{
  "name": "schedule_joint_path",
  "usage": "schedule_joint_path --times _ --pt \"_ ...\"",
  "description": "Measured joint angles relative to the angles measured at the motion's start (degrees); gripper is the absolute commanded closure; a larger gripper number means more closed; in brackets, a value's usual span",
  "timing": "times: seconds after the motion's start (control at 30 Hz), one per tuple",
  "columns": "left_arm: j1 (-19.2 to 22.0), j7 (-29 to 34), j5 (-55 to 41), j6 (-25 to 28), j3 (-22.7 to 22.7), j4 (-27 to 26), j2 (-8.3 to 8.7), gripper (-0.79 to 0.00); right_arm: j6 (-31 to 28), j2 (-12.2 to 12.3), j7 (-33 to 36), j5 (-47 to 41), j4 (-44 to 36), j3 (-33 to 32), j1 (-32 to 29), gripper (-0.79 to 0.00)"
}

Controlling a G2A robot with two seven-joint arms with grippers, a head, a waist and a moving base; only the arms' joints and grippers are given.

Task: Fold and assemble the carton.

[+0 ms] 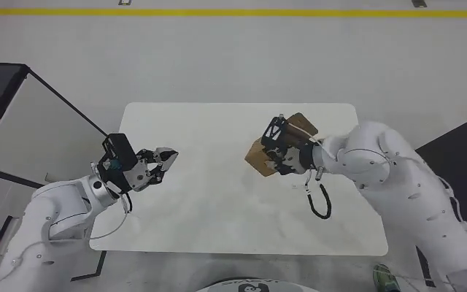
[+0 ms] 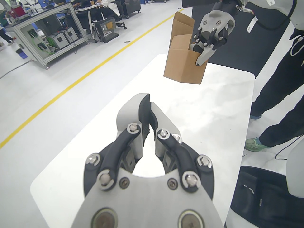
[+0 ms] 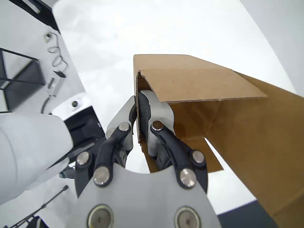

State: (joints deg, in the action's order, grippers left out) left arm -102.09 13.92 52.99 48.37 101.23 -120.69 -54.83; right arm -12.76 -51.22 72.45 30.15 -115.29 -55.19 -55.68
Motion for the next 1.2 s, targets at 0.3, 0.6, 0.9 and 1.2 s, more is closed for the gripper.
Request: schedule_joint_path --times 0.3,0.6,0.9,1.2 --pt "-0.95 1.25 -0.04 -0.75 -0.81 -0.82 0.00 0.000 -0.53 -1.62 -1.37 5.46 2.07 6.77 3.85 0.000" --pt "-0.95 1.24 -0.04 -0.74 -0.81 -0.82 0.00 0.000 -6.87 -1.98 -0.82 10.22 1.70 9.98 4.59 0.000" --pt "-0.18 0.38 2.66 -4.21 -1.05 -0.18 -0.12 0.000 -16.01 -5.26 -0.67 16.07 6.55 19.97 11.15 0.000" --pt "2.37 -2.74 2.73 -3.91 -0.21 6.71 -0.08 0.000 -17.85 -7.51 -2.63 16.35 9.60 24.10 13.71 0.000"
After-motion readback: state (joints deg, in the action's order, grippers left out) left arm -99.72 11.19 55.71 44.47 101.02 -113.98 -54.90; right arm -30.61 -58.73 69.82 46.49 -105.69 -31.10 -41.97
